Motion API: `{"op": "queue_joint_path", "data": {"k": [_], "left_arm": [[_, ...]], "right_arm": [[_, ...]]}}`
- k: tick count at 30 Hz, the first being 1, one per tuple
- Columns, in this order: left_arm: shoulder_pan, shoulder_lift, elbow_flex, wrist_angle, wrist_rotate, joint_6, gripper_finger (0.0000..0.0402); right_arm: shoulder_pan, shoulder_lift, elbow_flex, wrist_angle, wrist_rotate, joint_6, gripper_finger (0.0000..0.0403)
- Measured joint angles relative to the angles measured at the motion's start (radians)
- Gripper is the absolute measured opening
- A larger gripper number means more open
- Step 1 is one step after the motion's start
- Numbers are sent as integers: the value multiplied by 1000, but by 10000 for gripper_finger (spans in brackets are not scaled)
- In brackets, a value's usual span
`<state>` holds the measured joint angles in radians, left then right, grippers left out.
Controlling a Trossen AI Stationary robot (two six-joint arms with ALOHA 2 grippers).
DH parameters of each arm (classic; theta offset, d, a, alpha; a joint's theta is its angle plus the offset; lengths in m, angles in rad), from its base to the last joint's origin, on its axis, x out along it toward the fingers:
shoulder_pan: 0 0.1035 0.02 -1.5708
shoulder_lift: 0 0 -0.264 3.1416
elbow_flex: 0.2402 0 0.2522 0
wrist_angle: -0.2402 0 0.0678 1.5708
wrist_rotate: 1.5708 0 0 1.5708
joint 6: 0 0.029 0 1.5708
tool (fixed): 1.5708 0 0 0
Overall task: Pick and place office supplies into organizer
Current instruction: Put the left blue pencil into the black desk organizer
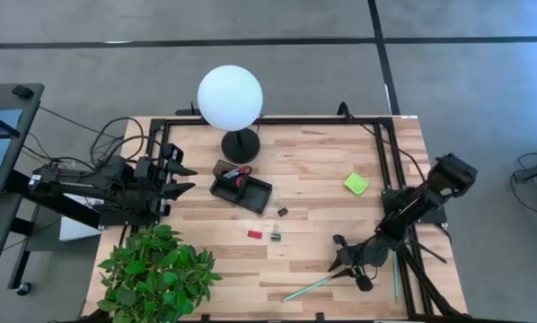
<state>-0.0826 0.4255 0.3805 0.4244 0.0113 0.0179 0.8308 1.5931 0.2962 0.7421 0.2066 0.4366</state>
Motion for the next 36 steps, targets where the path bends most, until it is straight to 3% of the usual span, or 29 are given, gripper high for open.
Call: {"op": "queue_joint_path", "data": {"k": [23,31,36], "left_arm": [[0,0,0,-19,-5,8,132],[0,0,0,-51,-20,7,132],[0,0,0,-88,-50,3,132]], "right_arm": [[37,202,76,13,28,5,92],[102,206,79,-40,202,4,74],[92,207,76,-40,207,1,55]]}}
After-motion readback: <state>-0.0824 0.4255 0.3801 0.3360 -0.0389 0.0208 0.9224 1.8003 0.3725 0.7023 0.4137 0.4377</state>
